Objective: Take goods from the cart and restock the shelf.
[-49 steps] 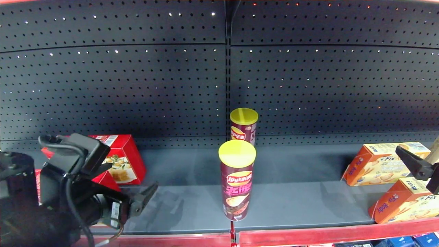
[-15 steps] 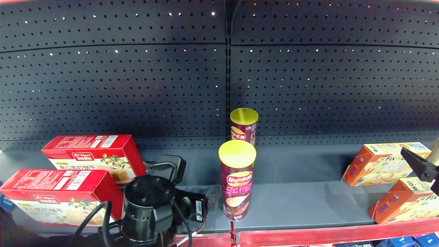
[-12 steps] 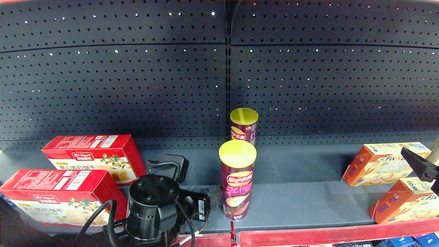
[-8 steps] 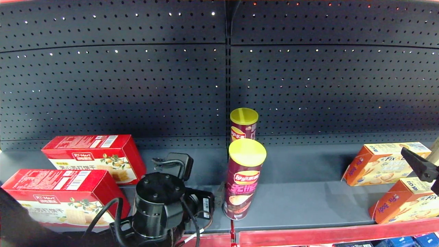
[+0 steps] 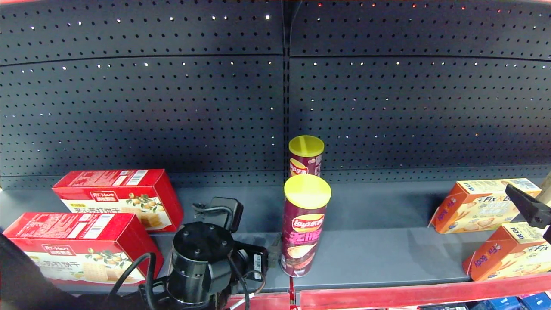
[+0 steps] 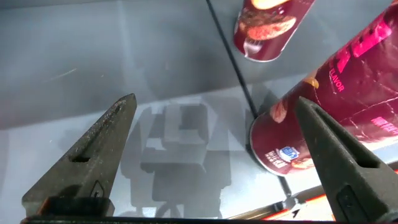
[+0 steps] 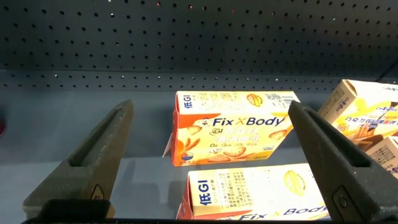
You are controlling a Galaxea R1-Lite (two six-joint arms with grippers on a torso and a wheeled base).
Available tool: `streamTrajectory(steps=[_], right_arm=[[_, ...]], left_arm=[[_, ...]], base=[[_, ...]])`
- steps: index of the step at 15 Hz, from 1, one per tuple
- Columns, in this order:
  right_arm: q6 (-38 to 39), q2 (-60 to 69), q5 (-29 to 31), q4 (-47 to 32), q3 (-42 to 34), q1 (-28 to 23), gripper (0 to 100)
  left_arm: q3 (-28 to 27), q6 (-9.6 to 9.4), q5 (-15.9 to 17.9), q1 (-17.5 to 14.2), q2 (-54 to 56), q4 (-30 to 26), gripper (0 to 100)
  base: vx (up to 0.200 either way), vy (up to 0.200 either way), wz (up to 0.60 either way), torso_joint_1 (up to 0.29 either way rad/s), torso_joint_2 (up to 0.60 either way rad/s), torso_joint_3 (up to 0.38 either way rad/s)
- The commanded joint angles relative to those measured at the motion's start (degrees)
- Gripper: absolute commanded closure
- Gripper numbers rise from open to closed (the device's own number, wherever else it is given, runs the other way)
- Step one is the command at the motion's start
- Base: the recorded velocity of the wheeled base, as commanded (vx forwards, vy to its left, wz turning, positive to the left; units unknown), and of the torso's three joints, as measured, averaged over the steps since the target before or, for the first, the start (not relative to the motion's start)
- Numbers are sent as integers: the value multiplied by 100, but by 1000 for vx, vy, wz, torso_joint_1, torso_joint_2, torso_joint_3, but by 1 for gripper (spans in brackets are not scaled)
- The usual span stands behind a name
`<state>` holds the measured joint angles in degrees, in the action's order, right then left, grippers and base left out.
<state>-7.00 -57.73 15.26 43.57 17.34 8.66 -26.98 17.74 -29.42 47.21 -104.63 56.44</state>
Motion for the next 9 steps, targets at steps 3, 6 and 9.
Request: streamTrajectory(steps=[3,6,9], right_arm=[[-3,34,12,2,7,-4,0],[-3,69,3,-6,-2,-4,0],[-3,69,12,-6,7,-4,0]], left_arm=[[246,-16,-12,-19,48,-2,0],[501,-25,-3,-37,57,7,0],[413,-7,-3,-37,31,7,0]], base=[[0,0,0,0,0,0],[0,0,0,0,0,0],[0,0,0,0,0,0]])
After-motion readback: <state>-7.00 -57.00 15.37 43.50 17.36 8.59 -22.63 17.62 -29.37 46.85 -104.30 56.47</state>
